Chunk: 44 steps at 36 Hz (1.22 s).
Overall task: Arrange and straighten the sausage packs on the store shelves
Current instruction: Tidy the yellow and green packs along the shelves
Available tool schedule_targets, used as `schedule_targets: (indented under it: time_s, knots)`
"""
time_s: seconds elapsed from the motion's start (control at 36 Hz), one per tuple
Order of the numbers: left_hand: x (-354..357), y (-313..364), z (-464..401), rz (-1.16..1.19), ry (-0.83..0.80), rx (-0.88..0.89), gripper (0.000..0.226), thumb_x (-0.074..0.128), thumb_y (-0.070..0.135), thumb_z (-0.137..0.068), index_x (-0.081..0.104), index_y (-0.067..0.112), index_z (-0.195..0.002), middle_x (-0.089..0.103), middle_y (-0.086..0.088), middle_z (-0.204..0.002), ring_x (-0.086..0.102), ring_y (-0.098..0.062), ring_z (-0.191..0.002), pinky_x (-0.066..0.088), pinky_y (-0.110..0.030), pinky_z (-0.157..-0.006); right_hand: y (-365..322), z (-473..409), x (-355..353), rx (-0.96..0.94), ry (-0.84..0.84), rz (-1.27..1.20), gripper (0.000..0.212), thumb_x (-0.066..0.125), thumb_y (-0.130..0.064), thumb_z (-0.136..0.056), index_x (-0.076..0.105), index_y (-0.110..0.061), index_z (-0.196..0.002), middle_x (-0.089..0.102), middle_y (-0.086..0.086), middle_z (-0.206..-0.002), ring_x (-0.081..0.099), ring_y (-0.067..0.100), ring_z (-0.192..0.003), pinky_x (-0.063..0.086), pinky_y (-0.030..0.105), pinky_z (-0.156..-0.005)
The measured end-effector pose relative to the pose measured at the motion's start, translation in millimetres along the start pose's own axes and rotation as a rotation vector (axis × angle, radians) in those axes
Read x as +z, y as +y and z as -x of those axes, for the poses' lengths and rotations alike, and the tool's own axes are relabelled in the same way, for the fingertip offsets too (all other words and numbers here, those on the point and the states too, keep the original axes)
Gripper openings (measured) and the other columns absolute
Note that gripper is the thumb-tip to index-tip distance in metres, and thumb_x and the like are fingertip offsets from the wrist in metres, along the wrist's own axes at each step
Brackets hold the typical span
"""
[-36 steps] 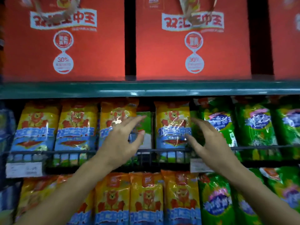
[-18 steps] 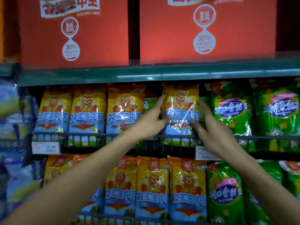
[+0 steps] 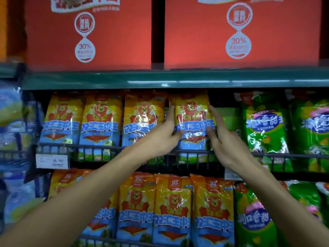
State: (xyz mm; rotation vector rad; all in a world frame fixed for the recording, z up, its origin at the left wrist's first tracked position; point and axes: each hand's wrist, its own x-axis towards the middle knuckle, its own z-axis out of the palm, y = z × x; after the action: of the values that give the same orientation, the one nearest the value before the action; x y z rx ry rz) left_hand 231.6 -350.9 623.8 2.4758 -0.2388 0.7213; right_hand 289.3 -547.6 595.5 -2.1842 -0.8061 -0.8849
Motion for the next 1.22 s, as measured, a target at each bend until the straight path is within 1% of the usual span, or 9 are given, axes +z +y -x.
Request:
schedule_targets:
  time_s: [0.19,0.33,0.44,0.53,0.67,0.86,1.06,1.14,1.22]
  knots:
    - [-5,9,9,-0.118,0.008,0.049,0.083,0.048,0.03,-0.107,-0.014,0.024,-0.161,0.053,-0.02,-0.1,0.046,-0.006,-0.05,0.03,-0.012,-0.04,0,1,1,-0.018,-0.044,-0.024,0.069,0.04,-0.043,-0.106,-0.004,-0.041,-0.159,0.044,-0.001,-0.045,0.039,0.011,-0.034,0.028,0.031,-0.04]
    - [0,3,15,-0.375,0.076,0.111,0.083,0.044,0.043,-0.106,-0.016,0.022,-0.161,0.023,-0.008,-0.159,0.057,-0.021,-0.11,0.048,-0.03,-0.084,-1,1,0,-0.039,-0.045,-0.024,0.071,0.042,-0.046,-0.104,-0.003,-0.043,-0.159,0.043,-0.002,-0.045,0.041,0.011,-0.035,0.028,0.029,-0.039]
    - [-2,-8,12,-0.623,0.251,0.19,0.081,0.047,0.053,-0.101,0.009,0.015,-0.162,0.011,-0.002,-0.163,0.014,-0.025,-0.151,0.036,-0.041,-0.116,1,-1,-1,-0.022,-0.079,-0.004,0.073,0.043,-0.049,-0.103,-0.005,-0.045,-0.157,0.071,0.01,-0.076,0.061,0.021,-0.048,0.054,0.047,-0.051]
    - [-6,-18,12,-0.697,0.309,0.332,0.074,0.045,0.057,-0.1,0.024,0.02,-0.16,0.021,-0.003,-0.163,0.007,-0.025,-0.154,0.019,-0.049,-0.126,2,-2,-4,-0.012,-0.096,-0.04,0.074,0.046,-0.051,-0.1,-0.003,-0.051,-0.155,0.073,0.017,-0.087,0.069,0.028,-0.063,0.058,0.052,-0.063]
    - [-6,-40,22,-0.578,0.165,0.375,0.057,0.023,0.058,-0.106,-0.006,0.055,-0.156,-0.023,0.022,-0.165,-0.028,-0.01,-0.152,-0.023,-0.026,-0.118,-1,-5,-6,-0.029,-0.073,-0.076,0.073,0.051,-0.052,-0.097,0.003,-0.058,-0.152,0.074,0.015,-0.088,0.07,0.027,-0.064,0.059,0.051,-0.066]
    - [-8,-36,19,-0.624,0.158,0.42,0.061,0.02,0.064,-0.103,-0.011,0.056,-0.154,-0.032,0.024,-0.161,-0.04,0.002,-0.142,-0.03,-0.028,-0.116,-3,-3,-7,0.027,-0.119,-0.046,0.078,0.049,-0.055,-0.097,-0.003,-0.053,-0.155,0.072,0.011,-0.097,0.07,0.026,-0.086,0.057,0.047,-0.081]
    - [-19,-38,26,-0.498,0.112,0.456,0.059,0.033,0.06,-0.104,0.006,0.055,-0.156,-0.025,0.03,-0.162,-0.033,0.0,-0.147,-0.025,-0.025,-0.119,-13,2,-8,0.067,-0.063,0.03,0.076,0.05,-0.056,-0.097,0.009,-0.038,-0.159,0.065,-0.008,-0.088,0.065,0.009,-0.071,0.056,0.028,-0.07]
    - [-17,-48,24,-0.613,0.274,0.409,0.058,0.02,0.059,-0.107,0.007,0.042,-0.161,-0.012,0.016,-0.169,-0.018,-0.01,-0.155,-0.012,-0.041,-0.124,-9,3,-1,0.0,0.101,0.098,0.08,0.045,-0.067,-0.09,0.016,-0.038,-0.159,0.048,-0.006,-0.148,0.059,0.01,-0.118,0.052,0.031,-0.093]
    - [-11,-54,24,-0.664,0.349,0.341,0.061,0.015,0.063,-0.106,0.002,0.04,-0.162,-0.01,0.011,-0.17,-0.02,-0.013,-0.155,-0.014,-0.04,-0.122,-11,-2,8,-0.16,0.179,0.175,0.077,0.037,-0.069,-0.09,0.015,-0.041,-0.159,0.004,-0.021,-0.165,0.01,0.004,-0.152,0.032,0.029,-0.112]
